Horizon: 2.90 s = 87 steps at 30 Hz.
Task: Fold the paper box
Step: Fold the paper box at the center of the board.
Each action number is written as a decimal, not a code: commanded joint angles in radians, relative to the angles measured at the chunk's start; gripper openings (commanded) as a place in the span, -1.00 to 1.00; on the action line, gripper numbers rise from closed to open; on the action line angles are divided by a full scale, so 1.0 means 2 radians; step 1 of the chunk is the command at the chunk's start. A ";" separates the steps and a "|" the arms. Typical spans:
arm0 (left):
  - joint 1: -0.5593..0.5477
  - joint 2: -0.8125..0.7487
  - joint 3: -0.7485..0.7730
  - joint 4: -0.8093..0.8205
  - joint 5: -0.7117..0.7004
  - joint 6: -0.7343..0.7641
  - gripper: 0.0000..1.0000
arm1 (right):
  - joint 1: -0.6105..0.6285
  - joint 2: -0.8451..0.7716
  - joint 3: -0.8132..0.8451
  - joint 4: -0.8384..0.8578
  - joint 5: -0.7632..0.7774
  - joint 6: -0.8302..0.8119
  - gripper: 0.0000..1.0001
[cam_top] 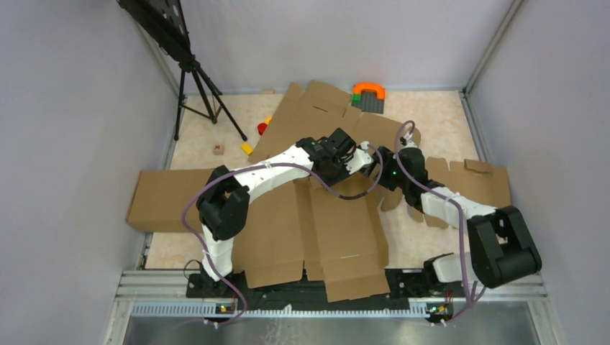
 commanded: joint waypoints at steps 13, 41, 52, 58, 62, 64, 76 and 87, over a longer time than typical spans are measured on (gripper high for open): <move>-0.006 0.002 0.027 0.007 -0.006 -0.024 -0.02 | 0.003 0.076 0.065 -0.003 -0.051 -0.023 0.22; 0.146 -0.361 -0.281 0.121 -0.125 -0.399 0.97 | 0.005 0.095 0.088 -0.011 -0.061 -0.042 0.20; 0.176 -0.407 -0.371 0.032 -0.067 -0.514 0.97 | 0.013 0.093 0.086 -0.013 -0.061 -0.042 0.20; 0.195 -0.421 -0.408 0.005 -0.132 -0.555 0.97 | 0.013 0.091 0.084 -0.015 -0.061 -0.043 0.21; 0.219 -0.427 -0.439 0.020 -0.132 -0.562 0.97 | 0.014 0.090 0.083 -0.016 -0.062 -0.043 0.21; 0.227 -0.424 -0.450 0.023 -0.134 -0.567 0.97 | 0.014 0.090 0.082 -0.016 -0.063 -0.044 0.21; 0.239 -0.389 -0.554 0.222 0.108 -0.538 0.97 | 0.014 0.095 0.077 -0.006 -0.073 -0.037 0.21; 0.240 -0.404 -0.611 0.356 0.194 -0.546 0.98 | 0.015 0.096 0.071 -0.007 -0.071 -0.033 0.23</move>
